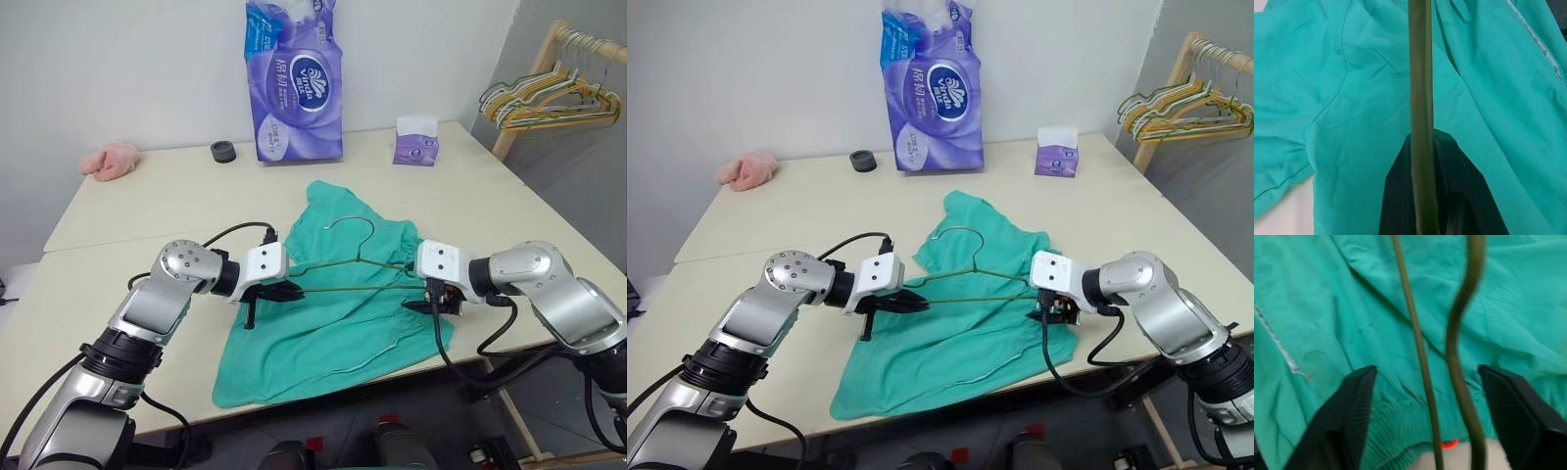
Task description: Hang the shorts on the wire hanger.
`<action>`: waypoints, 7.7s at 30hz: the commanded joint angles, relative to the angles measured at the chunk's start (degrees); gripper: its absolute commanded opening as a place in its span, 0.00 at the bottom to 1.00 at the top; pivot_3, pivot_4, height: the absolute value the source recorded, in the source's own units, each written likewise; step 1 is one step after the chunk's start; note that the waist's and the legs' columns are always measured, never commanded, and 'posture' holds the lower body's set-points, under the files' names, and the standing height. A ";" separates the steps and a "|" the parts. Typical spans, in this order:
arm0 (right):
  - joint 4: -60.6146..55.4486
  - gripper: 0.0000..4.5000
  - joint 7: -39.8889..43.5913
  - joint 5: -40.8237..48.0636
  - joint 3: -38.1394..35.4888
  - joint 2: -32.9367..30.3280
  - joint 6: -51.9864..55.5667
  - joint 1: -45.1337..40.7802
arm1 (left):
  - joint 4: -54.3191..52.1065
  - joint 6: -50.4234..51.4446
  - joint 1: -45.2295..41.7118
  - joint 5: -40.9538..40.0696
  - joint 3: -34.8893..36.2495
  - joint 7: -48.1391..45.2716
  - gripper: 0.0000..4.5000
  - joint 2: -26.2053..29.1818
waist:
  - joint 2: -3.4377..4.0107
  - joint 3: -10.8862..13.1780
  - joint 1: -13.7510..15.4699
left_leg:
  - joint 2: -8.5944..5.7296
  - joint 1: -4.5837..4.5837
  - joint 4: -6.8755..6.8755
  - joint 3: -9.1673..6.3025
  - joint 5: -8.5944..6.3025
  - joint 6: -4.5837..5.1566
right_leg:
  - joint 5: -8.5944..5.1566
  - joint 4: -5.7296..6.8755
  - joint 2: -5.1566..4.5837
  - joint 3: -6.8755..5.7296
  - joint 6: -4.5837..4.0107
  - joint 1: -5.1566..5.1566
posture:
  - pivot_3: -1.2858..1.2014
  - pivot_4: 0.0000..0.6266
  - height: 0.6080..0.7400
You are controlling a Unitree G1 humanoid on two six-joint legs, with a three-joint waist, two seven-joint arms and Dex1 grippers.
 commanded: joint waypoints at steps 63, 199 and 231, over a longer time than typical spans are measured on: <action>-14.17 0.00 -12.87 18.78 -41.66 -0.61 22.05 46.33 | 1.90 10.26 -0.12 -14.88 10.96 5.80 0.64 -6.18 | 0.03 -0.06 -0.42 | 0.04 0.00 0.28 0.08 0.00 0.06 | 0.01 0.05 0.01 0.01 0.09 0.15 | 0.42 0.10 1.00; -3.83 0.00 -8.13 -5.30 -3.97 6.44 -7.24 0.26 | 25.73 -19.57 -16.92 -1.29 2.97 -9.11 0.72 -6.99 | 0.12 -0.15 -1.52 | -0.05 -0.23 0.62 0.06 -0.01 0.04 | 0.40 0.03 0.00 0.06 0.16 -0.03 | 0.43 0.06 1.00; 4.29 0.97 -5.96 -2.49 -21.32 -3.20 -15.06 14.66 | 26.77 -20.96 -14.91 0.34 4.82 -5.86 0.00 -7.24 | 0.08 -0.17 -1.34 | -0.03 -0.22 0.62 0.05 -0.03 0.08 | 0.40 0.02 0.00 0.04 0.15 0.02 | 0.43 0.06 1.00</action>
